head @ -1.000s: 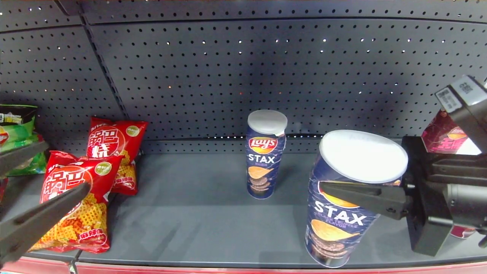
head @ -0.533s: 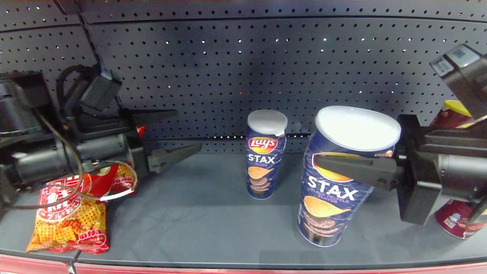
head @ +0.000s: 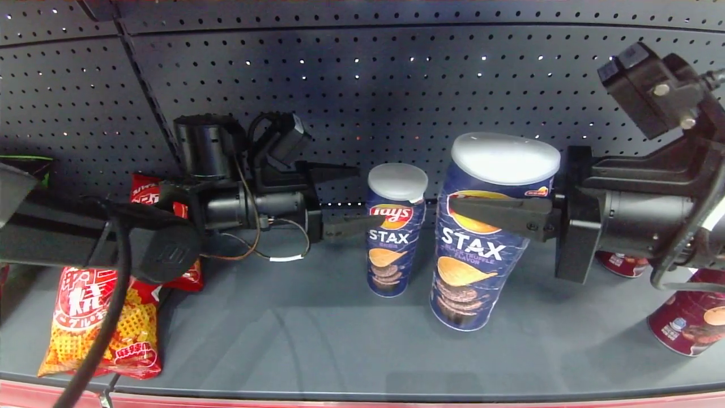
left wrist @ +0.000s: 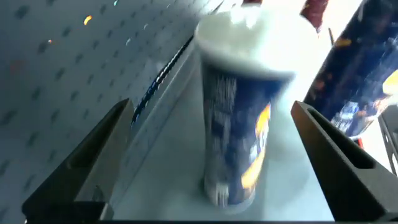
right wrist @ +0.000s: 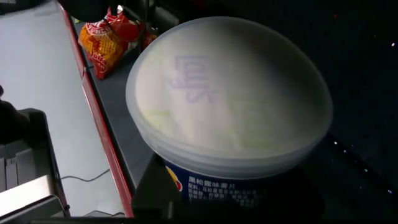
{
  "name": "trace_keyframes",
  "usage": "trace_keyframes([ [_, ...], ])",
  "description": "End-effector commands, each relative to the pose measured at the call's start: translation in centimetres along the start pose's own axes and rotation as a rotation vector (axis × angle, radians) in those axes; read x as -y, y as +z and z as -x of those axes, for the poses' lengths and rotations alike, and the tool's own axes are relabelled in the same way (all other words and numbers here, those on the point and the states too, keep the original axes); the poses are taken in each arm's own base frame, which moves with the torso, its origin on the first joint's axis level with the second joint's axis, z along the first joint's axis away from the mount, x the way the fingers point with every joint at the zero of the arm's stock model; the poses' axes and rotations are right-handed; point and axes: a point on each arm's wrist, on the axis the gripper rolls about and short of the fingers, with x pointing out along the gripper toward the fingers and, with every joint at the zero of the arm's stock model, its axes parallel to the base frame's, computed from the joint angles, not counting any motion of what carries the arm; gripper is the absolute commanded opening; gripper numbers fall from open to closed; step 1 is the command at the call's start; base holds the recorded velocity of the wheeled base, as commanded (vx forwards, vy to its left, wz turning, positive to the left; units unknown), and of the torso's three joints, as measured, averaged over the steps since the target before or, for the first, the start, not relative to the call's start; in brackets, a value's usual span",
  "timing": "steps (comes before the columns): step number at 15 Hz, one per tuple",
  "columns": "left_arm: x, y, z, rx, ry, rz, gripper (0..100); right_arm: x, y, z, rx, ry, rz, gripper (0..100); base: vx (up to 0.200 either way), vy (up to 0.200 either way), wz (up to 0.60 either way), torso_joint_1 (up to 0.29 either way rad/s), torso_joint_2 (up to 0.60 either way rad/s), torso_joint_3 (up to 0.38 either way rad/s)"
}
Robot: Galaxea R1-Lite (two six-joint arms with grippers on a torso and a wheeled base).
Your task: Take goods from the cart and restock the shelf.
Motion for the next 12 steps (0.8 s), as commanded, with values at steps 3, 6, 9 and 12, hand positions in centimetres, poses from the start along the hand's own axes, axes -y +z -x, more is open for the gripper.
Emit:
trace_keyframes([
  [3, -0.7, -1.2, -3.6, 0.009, -0.055, -0.001, 100, 0.1, -0.2, -0.1, -0.007, -0.004, -0.012, 0, 0.000, 0.000, 0.00, 0.000, 0.00, 0.000],
  [6, -0.9, -2.5, -5.4, 0.002, -0.079, 0.010, 100, 0.2, -0.2, -0.1, -0.005, -0.007, -0.014, 0, 0.000, 0.000, 0.00, 0.000, 0.00, 0.000],
  [9, -1.6, -2.7, -6.6, 0.012, -0.075, -0.002, 100, 0.5, -0.3, 0.0, -0.008, -0.019, -0.025, 0, 0.000, 0.000, 0.00, 0.000, 0.00, 0.000],
  [12, -0.8, -2.9, -7.2, 0.006, -0.084, 0.029, 100, 0.5, -0.4, 0.0, -0.013, -0.020, -0.027, 0, 0.000, 0.000, 0.00, 0.000, 0.00, 0.000],
])
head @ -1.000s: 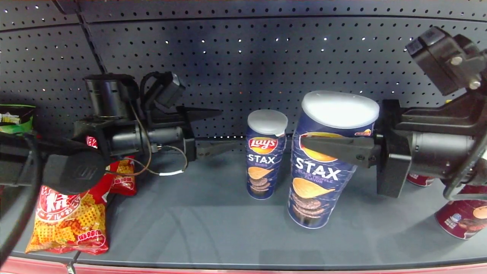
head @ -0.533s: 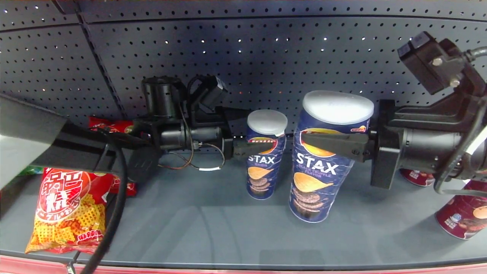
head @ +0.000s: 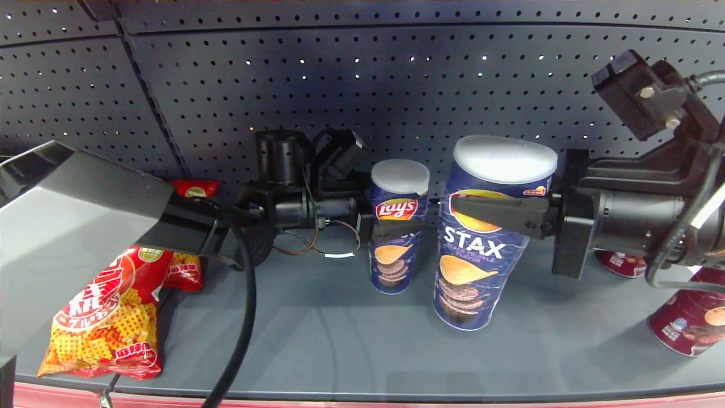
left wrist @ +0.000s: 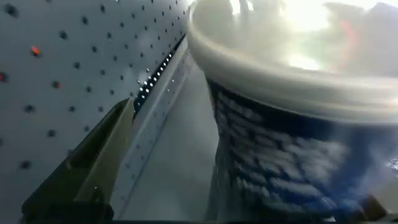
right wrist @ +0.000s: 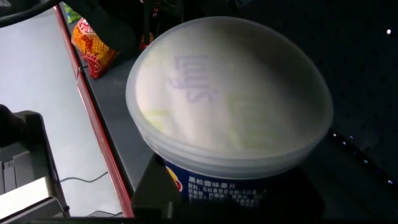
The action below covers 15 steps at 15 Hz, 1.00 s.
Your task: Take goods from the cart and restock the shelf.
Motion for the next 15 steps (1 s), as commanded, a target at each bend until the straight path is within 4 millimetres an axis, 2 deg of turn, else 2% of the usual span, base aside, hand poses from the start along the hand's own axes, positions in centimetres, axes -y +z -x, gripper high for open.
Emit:
trace_keyframes([
  [1, 0.5, 0.0, -0.6, 0.001, -0.013, 0.003, 0, 0.0, 0.0, 0.0, 0.002, 0.000, 0.001, 0, 0.000, 0.000, 0.00, 0.000, 0.00, 0.000],
  [4, 0.7, 0.5, -0.6, 0.007, -0.002, -0.007, 0, 0.1, 0.1, -0.2, 0.009, -0.001, 0.003, 0, 0.000, 0.000, 0.00, 0.000, 0.00, 0.000],
  [6, 1.4, 1.5, -0.6, 0.023, -0.016, -0.022, 0, 0.3, 0.1, -0.3, 0.018, -0.009, -0.003, 0, 0.000, 0.000, 0.00, 0.000, 0.00, 0.000],
  [8, 3.4, 2.7, -0.1, 0.027, -0.045, -0.023, 0, 0.8, 0.2, -0.2, 0.020, -0.036, -0.004, 0, 0.000, 0.000, 0.00, 0.000, 0.00, 0.000],
  [11, 9.6, 3.6, 2.0, -0.011, -0.118, 0.011, 0, 1.2, 0.3, -0.1, 0.024, -0.050, -0.004, 0, 0.000, 0.000, 0.00, 0.000, 0.00, 0.000],
  [12, 10.7, 3.7, 2.6, -0.021, -0.124, 0.019, 0, 1.2, 0.3, -0.1, 0.022, -0.052, -0.005, 0, 0.000, 0.000, 0.00, 0.000, 0.00, 0.000],
  [13, 12.6, 3.3, 4.7, -0.053, -0.124, 0.042, 0, 1.6, 0.1, 0.0, 0.018, -0.069, -0.008, 0, 0.000, 0.000, 0.00, 0.000, 0.00, 0.000],
  [15, 13.5, 3.1, 5.9, -0.065, -0.122, 0.053, 0, 2.3, -0.1, 0.2, 0.009, -0.094, -0.012, 0, 0.000, 0.000, 0.00, 0.000, 0.00, 0.000],
])
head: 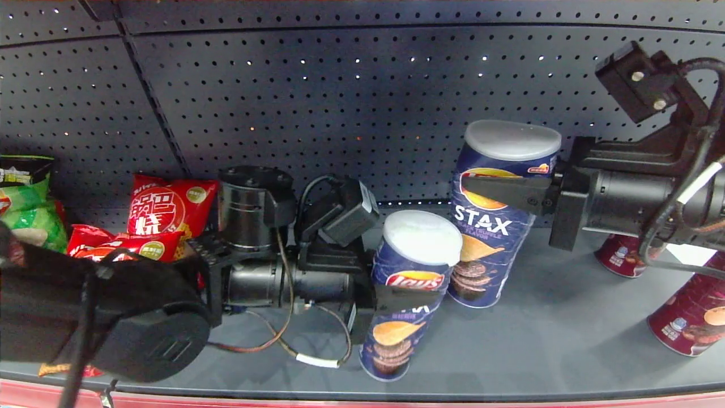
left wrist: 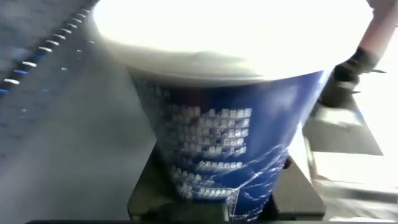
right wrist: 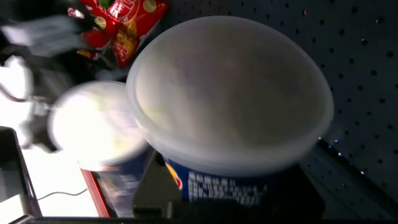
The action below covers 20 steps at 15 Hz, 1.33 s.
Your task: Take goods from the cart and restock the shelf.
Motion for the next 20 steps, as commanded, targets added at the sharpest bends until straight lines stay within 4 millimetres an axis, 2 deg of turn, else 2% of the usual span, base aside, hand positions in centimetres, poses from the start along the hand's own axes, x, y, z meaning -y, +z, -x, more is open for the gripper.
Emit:
trace_keyframes([
  [1, 2.2, 1.4, 2.2, 0.030, 0.003, -0.029, 0, 0.7, -0.3, 0.0, -0.013, -0.027, -0.004, 0, 0.000, 0.000, 0.00, 0.000, 0.00, 0.000],
  [7, 1.4, 0.9, 1.3, 0.015, 0.020, -0.019, 0, 0.7, -0.3, 0.0, -0.013, -0.027, -0.004, 0, 0.000, 0.000, 0.00, 0.000, 0.00, 0.000],
  [11, -0.6, 0.8, -1.0, 0.019, 0.030, -0.024, 0, 1.1, -0.2, -0.2, -0.012, -0.040, -0.005, 0, 0.000, 0.000, 0.00, 0.000, 0.00, 0.000],
  [13, -0.4, 0.3, -1.6, 0.007, 0.014, -0.015, 0, 1.4, -0.1, -0.3, -0.009, -0.048, -0.004, 0, 0.000, 0.000, 0.00, 0.000, 0.00, 0.000],
  [20, -0.5, 0.0, -1.9, -0.001, 0.016, -0.008, 0, 1.6, -0.2, -0.6, -0.014, -0.052, -0.006, 0, 0.000, 0.000, 0.00, 0.000, 0.00, 0.000],
])
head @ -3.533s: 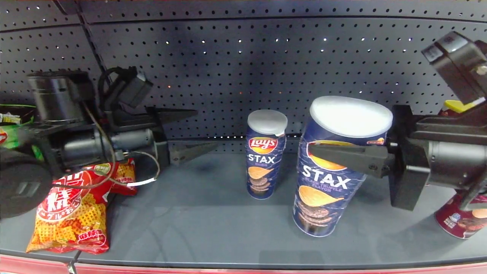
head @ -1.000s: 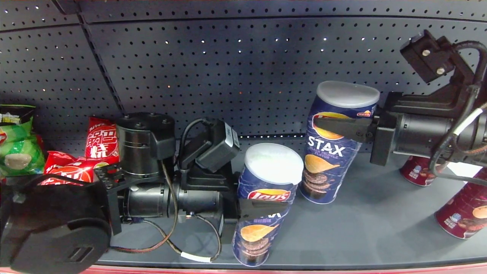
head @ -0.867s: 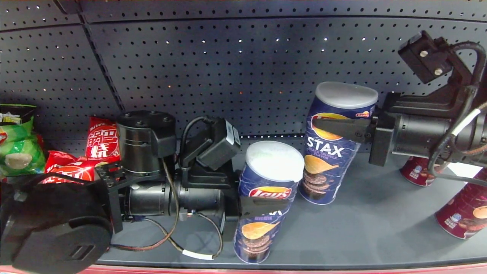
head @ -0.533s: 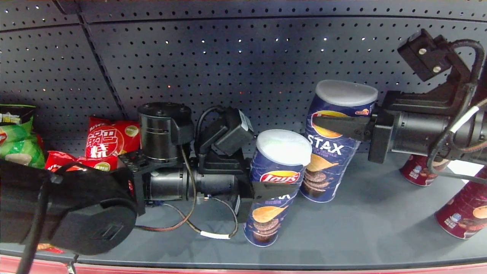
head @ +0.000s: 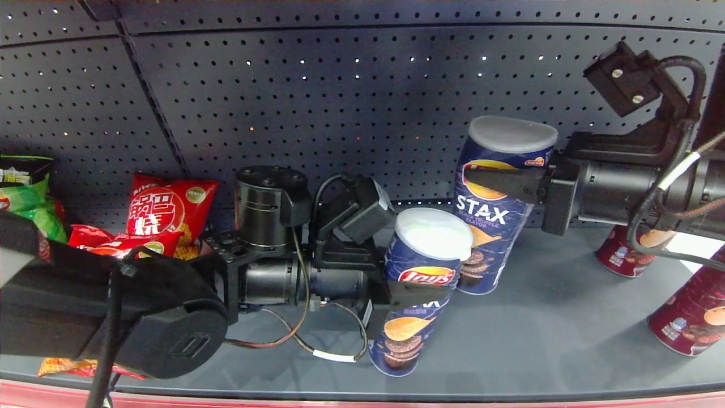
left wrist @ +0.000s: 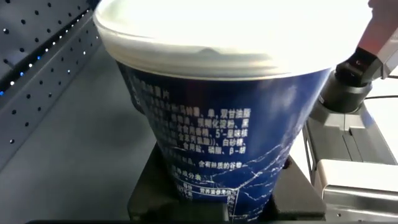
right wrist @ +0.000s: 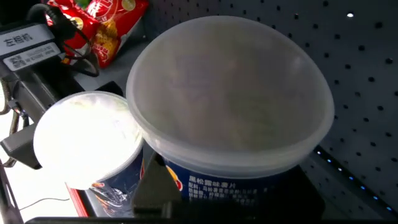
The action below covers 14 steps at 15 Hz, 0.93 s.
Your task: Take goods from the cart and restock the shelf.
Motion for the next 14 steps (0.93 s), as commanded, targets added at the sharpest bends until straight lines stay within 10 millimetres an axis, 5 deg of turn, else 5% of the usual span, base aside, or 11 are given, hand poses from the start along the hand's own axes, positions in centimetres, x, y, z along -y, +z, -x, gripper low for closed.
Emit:
trace_keyframes([
  [1, -0.3, -0.1, -0.4, 0.000, 0.006, 0.000, 0, 0.0, -0.1, 0.0, -0.002, 0.002, 0.000, 0, 0.000, 0.000, 0.00, 0.000, 0.00, 0.000],
  [10, 0.1, -1.4, 0.0, -0.035, 0.010, 0.039, 0, 0.0, -0.2, -0.1, -0.006, 0.003, -0.001, 0, 0.000, 0.000, 0.00, 0.000, 0.00, 0.000],
  [11, 0.3, -1.6, 0.3, -0.044, 0.012, 0.046, 100, 0.0, -0.2, -0.1, -0.006, 0.003, -0.001, 0, 0.000, 0.000, 0.00, 0.000, 0.00, 0.000],
  [14, 0.4, -1.7, 1.5, -0.049, 0.032, 0.054, 100, 0.0, -0.2, -0.1, -0.007, 0.004, -0.001, 0, 0.000, 0.000, 0.00, 0.000, 0.00, 0.000],
])
